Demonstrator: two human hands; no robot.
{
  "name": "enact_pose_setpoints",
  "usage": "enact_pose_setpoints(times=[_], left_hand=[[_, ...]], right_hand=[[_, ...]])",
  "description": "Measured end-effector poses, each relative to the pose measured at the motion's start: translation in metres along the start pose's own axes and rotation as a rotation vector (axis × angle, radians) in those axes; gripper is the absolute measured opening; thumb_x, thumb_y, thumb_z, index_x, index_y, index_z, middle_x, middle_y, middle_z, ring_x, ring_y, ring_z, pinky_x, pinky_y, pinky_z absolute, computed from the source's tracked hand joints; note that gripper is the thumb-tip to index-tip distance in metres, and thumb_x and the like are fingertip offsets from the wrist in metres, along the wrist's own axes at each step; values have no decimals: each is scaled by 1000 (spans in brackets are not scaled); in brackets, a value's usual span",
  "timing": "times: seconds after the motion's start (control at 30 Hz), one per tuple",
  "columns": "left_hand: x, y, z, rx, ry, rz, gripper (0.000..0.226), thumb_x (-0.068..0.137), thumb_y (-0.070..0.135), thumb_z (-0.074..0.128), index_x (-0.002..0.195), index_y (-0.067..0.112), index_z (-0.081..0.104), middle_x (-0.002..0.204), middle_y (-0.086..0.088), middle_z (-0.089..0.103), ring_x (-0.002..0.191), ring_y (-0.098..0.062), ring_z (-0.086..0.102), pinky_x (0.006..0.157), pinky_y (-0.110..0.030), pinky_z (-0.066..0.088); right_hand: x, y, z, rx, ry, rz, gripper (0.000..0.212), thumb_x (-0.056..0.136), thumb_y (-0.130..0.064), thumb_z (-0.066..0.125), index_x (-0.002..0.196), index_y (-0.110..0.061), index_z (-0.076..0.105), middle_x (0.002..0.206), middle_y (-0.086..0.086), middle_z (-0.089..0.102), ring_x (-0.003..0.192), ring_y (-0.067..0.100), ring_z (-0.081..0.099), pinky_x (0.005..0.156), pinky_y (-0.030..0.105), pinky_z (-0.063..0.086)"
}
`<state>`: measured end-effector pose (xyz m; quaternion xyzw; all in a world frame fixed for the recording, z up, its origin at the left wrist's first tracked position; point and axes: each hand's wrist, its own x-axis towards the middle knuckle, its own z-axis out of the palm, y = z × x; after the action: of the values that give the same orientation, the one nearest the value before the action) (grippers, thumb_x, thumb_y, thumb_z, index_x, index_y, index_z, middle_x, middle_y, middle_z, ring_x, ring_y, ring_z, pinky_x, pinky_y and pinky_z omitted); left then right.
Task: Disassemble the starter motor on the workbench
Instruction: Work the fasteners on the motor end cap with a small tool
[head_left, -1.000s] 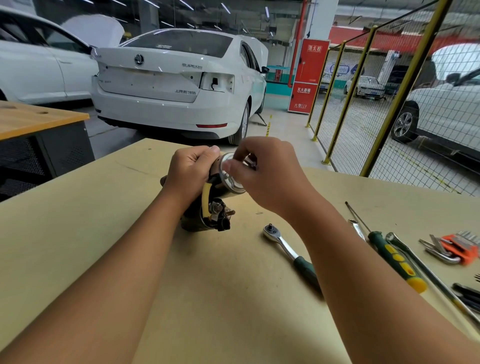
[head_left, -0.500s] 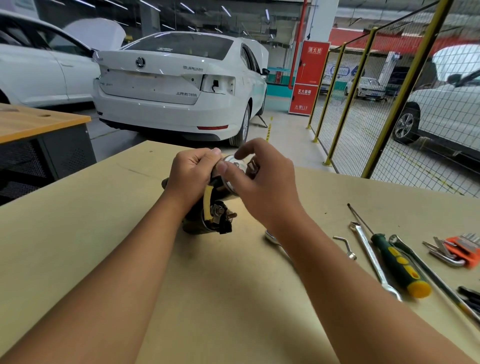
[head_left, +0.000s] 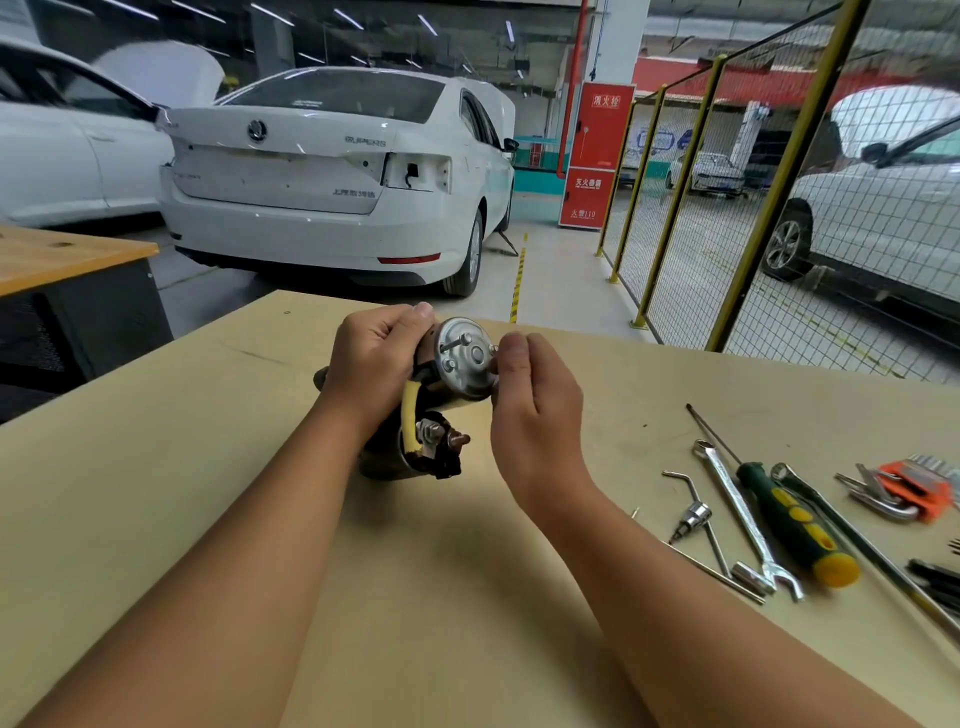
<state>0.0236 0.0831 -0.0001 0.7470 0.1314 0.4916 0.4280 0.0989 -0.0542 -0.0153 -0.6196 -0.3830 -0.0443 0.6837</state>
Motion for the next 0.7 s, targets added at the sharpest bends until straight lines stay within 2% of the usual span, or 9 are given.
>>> enact_pose_setpoints(times=[0.1, 0.13, 0.2, 0.27, 0.37, 0.43, 0.5, 0.6, 0.7], left_hand=[[1, 0, -1, 43, -45, -21, 62, 99, 50, 47, 80, -6, 65, 75, -31, 58, 70, -38, 52, 71, -47, 48], [4, 0, -2, 76, -79, -62, 65, 98, 58, 44, 73, 1, 62, 70, -24, 57, 70, -37, 51, 72, -46, 47], [9, -1, -4, 164, -155, -146, 75, 93, 75, 36, 64, 7, 49, 60, -7, 51, 64, -27, 47, 71, -42, 41], [12, -2, -5, 221, -176, -178, 78, 90, 82, 32, 62, 10, 46, 59, -2, 51, 64, -24, 48, 72, -42, 40], [11, 0, -4, 250, -147, -179, 70, 91, 76, 34, 55, 18, 45, 55, 3, 51, 64, -24, 48, 73, -44, 42], [10, 2, -3, 249, -143, -171, 64, 93, 69, 36, 54, 19, 44, 54, 5, 49, 64, -25, 47, 76, -50, 44], [11, 4, -4, 223, -153, -165, 61, 93, 63, 39, 57, 14, 47, 58, -1, 52, 67, -27, 48, 80, -55, 45], [12, 4, -7, 212, -182, -153, 61, 92, 56, 41, 66, 1, 48, 63, -9, 53, 70, -28, 48, 82, -58, 45], [10, 4, -8, 359, -190, -90, 58, 91, 54, 37, 67, 5, 55, 61, -2, 57, 68, -27, 52, 73, -49, 45]], right_hand=[[7, 16, -12, -197, -80, 82, 37, 104, -35, 46, 69, -24, 43, 60, -15, 52, 57, 6, 42, 52, 21, 32], [8, 20, -15, -259, -119, 69, 38, 105, -36, 46, 69, -22, 44, 60, -13, 52, 57, 8, 43, 52, 23, 32], [9, 24, -19, -342, -161, 19, 39, 106, -38, 44, 72, -19, 45, 59, -6, 51, 59, 13, 45, 55, 28, 35], [9, 25, -23, -411, -180, -38, 39, 106, -40, 42, 75, -16, 48, 61, -4, 52, 60, 15, 47, 58, 32, 38], [13, 29, -33, -596, -271, -93, 39, 106, -41, 41, 83, -12, 52, 71, 2, 57, 70, 27, 53, 61, 40, 41], [14, 34, -39, -813, -365, -120, 31, 104, -40, 46, 88, -15, 54, 82, 4, 60, 79, 31, 54, 65, 40, 45], [14, 38, -43, -956, -437, -118, 21, 101, -39, 53, 98, -21, 62, 95, 2, 65, 89, 29, 57, 68, 36, 45], [13, 40, -45, -992, -490, -84, 14, 94, -36, 61, 103, -26, 66, 102, -1, 67, 96, 26, 60, 69, 32, 43], [13, 44, -45, -961, -482, -46, 18, 92, -36, 63, 108, -27, 66, 103, -2, 67, 98, 23, 60, 72, 32, 45]])
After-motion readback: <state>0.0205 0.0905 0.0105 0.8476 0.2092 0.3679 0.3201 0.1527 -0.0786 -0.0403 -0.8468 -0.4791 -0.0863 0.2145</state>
